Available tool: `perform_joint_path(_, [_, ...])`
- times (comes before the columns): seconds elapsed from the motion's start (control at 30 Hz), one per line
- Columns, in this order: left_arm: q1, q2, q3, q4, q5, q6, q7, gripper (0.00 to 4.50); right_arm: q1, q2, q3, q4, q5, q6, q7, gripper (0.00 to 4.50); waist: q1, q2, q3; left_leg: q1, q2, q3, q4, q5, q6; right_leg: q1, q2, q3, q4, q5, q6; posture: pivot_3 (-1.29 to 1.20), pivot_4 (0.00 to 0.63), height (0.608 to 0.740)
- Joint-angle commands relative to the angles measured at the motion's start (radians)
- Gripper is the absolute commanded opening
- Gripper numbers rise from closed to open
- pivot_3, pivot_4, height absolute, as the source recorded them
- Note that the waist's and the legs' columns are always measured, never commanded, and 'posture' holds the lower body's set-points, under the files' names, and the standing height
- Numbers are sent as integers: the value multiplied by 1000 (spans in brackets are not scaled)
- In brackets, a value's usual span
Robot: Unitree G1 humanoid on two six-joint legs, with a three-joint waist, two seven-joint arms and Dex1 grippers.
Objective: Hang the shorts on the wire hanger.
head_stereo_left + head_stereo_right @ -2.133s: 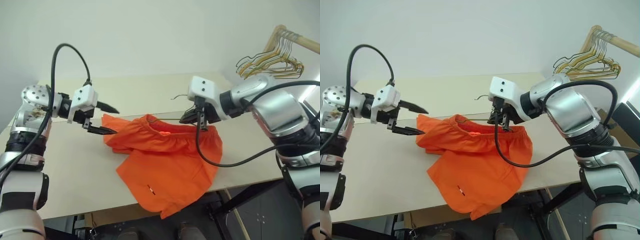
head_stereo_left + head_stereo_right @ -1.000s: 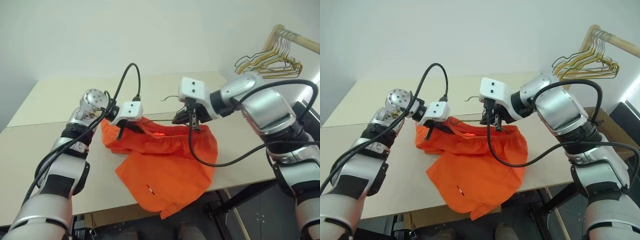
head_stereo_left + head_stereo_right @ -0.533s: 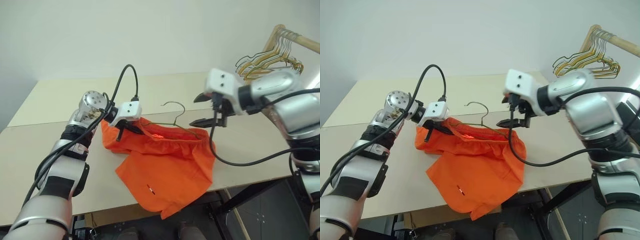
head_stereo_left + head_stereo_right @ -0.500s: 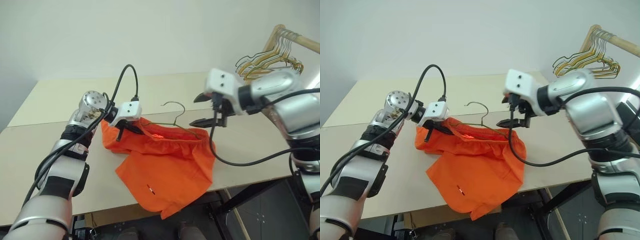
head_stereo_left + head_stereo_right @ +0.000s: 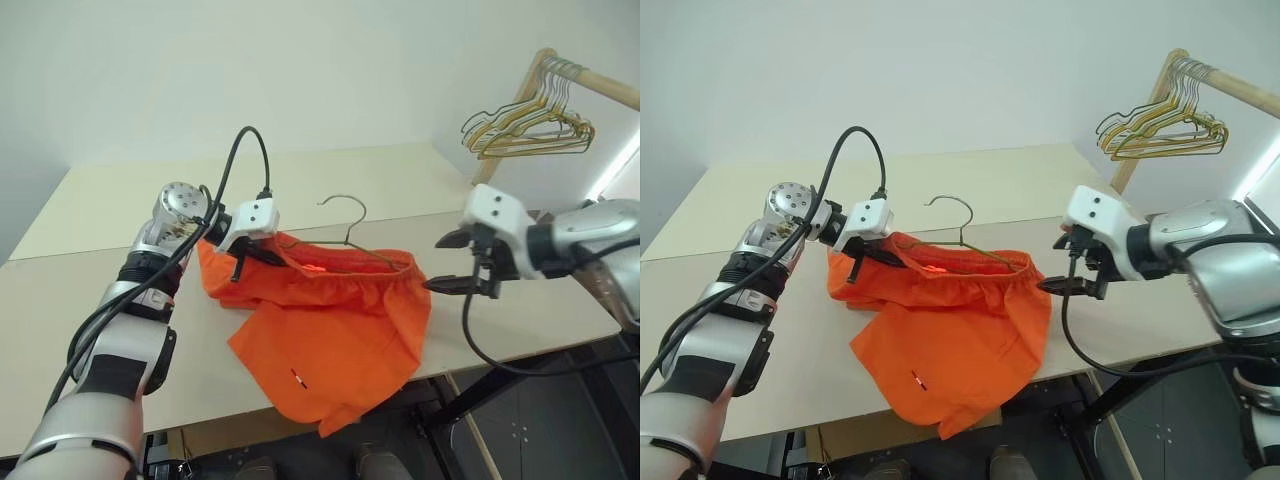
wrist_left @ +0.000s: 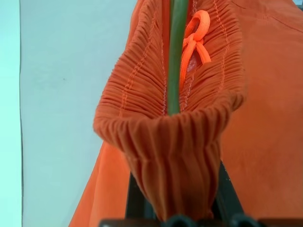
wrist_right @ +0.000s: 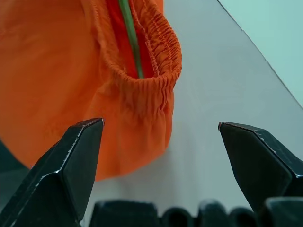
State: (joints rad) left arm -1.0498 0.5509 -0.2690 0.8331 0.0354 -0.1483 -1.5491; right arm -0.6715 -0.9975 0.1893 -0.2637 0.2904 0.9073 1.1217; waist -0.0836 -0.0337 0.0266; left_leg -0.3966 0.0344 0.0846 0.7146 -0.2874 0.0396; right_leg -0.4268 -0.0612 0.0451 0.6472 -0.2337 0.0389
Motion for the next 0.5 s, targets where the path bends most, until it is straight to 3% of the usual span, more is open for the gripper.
perform_joint_path(0.03, [-15, 9, 38, -39, -34, 1, 0, 0, -49, 41, 61, 30, -48, -28, -27, 4465, 0, 0, 0, -1, 0, 0, 0, 0, 0, 0, 0, 0, 0, 0, 0, -91, 0, 740])
perform_joint_path(0.1, [-9, 8, 52, -53, -44, 21, 5, 0, -77, 84, 113, 59, -56, -32, -11, 4465, 0, 0, 0, -2, 0, 0, 0, 0, 0, -1, 0, 0, -1, 0, 0, -83, 0, 740])
perform_joint_path(0.2, [2, 15, 58, -73, -49, 28, -3, 0, -119, 142, 180, 119, -98, -62, -10, 3887, 0, 0, 0, -2, 0, -1, 0, 0, 0, -1, 0, 0, -1, 0, 0, -72, 0, 740])
perform_joint_path(0.5, [23, 33, 56, -114, -56, 38, -11, 0, -184, 186, 224, 213, -146, -137, 35, 803, 17, 1, 0, -2, 0, -1, 0, 0, 0, -1, 0, -1, 0, 0, 0, -51, 0, 740])
